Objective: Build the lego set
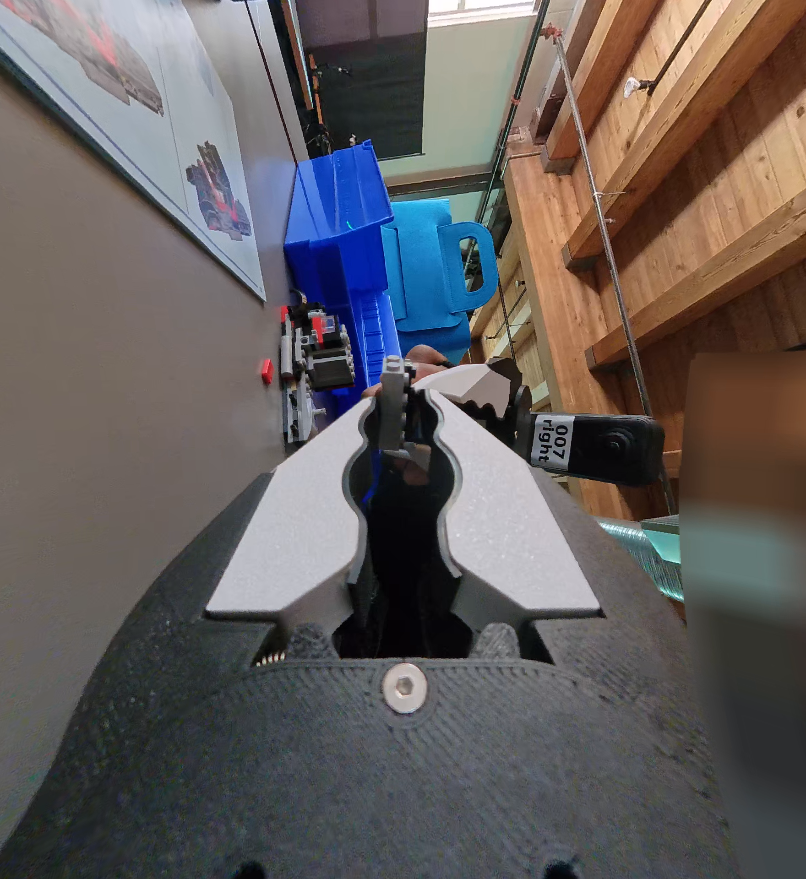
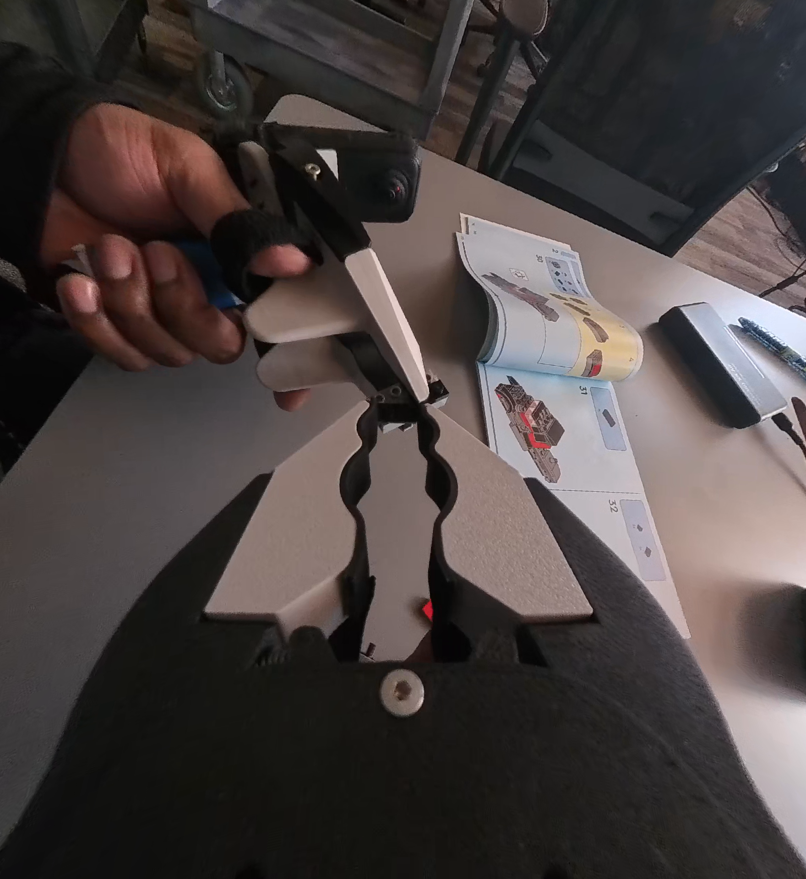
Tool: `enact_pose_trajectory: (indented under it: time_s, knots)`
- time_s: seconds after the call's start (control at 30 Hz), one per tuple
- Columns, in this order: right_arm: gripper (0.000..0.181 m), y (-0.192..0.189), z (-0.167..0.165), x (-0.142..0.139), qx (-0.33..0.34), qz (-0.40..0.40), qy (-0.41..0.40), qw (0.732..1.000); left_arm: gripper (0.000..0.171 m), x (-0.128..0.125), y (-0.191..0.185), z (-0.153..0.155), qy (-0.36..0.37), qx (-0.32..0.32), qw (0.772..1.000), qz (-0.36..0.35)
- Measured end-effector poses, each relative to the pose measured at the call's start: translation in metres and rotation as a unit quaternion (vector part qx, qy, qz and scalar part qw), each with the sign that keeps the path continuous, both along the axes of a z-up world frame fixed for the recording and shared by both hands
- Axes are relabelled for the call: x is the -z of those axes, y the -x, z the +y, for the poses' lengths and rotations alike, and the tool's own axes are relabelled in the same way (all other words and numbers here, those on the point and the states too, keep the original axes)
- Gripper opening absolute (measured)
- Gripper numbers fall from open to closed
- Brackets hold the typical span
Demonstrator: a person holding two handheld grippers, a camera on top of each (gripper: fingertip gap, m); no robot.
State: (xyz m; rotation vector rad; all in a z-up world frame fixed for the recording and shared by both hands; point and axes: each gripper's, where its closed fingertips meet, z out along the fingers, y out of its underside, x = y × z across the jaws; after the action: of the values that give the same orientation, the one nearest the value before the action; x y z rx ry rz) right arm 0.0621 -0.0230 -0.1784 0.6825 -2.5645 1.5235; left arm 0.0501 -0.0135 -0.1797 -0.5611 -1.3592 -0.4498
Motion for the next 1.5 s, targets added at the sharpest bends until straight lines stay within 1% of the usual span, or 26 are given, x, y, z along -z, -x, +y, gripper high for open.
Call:
enact_pose_trajectory:
  time_s: [0.27,0.43,0.53,0.6,0.7,0.87,1.0,1.13,1.23,1.37,1.5]
  knots:
    - [0.016,0.002,0.000,0.003,0.016,-0.004,-0.002,1.000,0.019,0.004,0.000,0.001,0.022,0.008,1.000,-0.003]
    - [0.017,0.003,-0.002,0.003,0.035,-0.020,0.002,0.999,0.015,0.004,0.001,0.000,0.031,0.010,0.999,0.009]
    - [0.019,0.005,-0.003,0.003,0.049,-0.024,0.007,0.998,0.014,0.004,0.003,0.000,0.023,0.011,1.000,0.012]
    - [0.025,0.010,-0.003,0.002,0.067,-0.026,0.011,0.997,0.014,0.004,0.005,0.000,0.012,0.009,1.000,0.011]
    - [0.025,0.014,-0.004,0.001,0.082,-0.033,0.016,0.996,0.014,0.003,0.008,-0.002,-0.018,0.007,1.000,0.008]
    - [0.026,0.020,-0.007,-0.001,0.108,-0.048,0.027,0.993,0.014,0.000,0.013,-0.007,-0.045,-0.002,0.999,0.013]
    - [0.026,0.023,-0.011,-0.004,0.135,-0.055,0.037,0.989,0.013,-0.003,0.019,-0.015,-0.057,-0.015,0.998,0.020]
    - [0.026,0.029,-0.018,0.000,0.168,-0.063,0.041,0.983,0.013,-0.004,0.027,-0.021,-0.065,-0.025,0.997,0.024]
    - [0.026,0.038,-0.022,-0.003,0.211,-0.095,0.058,0.971,0.014,-0.005,0.032,-0.028,-0.057,-0.041,0.997,0.031]
    - [0.027,0.039,-0.030,-0.003,0.239,-0.135,0.073,0.959,0.014,-0.005,0.034,-0.032,-0.047,-0.051,0.997,0.033]
    - [0.032,0.040,-0.038,-0.002,0.253,-0.117,0.089,0.956,0.014,-0.003,0.035,-0.040,-0.049,-0.067,0.996,0.027]
